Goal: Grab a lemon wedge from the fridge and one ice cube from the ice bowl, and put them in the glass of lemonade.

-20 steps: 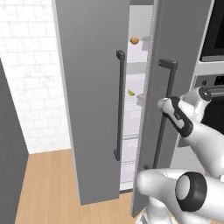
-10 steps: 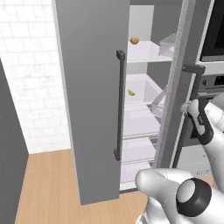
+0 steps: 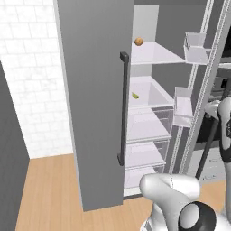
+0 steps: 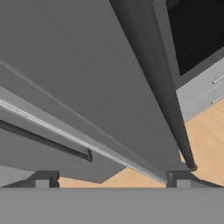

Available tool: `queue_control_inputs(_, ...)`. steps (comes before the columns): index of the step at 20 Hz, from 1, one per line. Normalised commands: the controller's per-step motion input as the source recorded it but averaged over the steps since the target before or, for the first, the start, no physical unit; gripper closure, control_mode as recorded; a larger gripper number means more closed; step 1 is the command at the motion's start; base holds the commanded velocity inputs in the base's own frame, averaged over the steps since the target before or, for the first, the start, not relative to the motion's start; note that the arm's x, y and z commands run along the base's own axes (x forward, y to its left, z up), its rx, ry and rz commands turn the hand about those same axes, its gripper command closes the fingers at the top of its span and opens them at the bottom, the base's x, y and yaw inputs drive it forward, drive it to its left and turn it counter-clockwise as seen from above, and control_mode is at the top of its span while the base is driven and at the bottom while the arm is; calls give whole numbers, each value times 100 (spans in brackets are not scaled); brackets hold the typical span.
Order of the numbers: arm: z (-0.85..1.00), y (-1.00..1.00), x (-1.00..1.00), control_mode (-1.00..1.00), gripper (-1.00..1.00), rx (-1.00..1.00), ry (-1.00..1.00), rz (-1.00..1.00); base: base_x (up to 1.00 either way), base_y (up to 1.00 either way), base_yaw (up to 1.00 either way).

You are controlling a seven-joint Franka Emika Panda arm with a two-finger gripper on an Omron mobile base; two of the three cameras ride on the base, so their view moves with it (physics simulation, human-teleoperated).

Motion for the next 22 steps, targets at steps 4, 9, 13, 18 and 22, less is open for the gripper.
queue_control_inputs(4, 94, 100, -89, -100, -100, -20, -8, 0, 0, 0, 0)
queue_control_inputs(9, 59, 100, 26, -100, -100, -49, 10, -3, 0, 0, 0)
queue_control_inputs(13, 40, 91, 89, -100, -100, -61, 33, -12, 0, 0, 0)
queue_control_inputs(18, 1, 42, 96, -100, -100, -62, 27, -6, 0, 0, 0)
queue_control_inputs(22, -17, -5, 97, -100, -100, -39, 24, -2, 0, 0, 0)
